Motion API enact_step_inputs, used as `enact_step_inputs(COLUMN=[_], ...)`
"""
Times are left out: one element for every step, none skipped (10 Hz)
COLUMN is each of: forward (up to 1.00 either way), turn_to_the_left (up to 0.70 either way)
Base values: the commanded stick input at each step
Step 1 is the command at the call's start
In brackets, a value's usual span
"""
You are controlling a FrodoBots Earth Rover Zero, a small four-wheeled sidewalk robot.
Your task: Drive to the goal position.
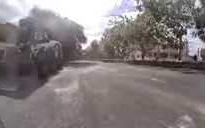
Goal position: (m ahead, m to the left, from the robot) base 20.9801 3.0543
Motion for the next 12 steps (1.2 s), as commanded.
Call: enact_step_inputs(forward=[0.7, 0.7, 0.7, 0.7, 0.7, 0.7, 0.7, 0.7, 0.7, 0.7, 0.7, 0.7], turn_to_the_left=[0.05, 0.05, 0.05, 0.35, 0.35, 0.11, 0.06, 0.01, 0.0, 0.0, 0.0, 0.0])
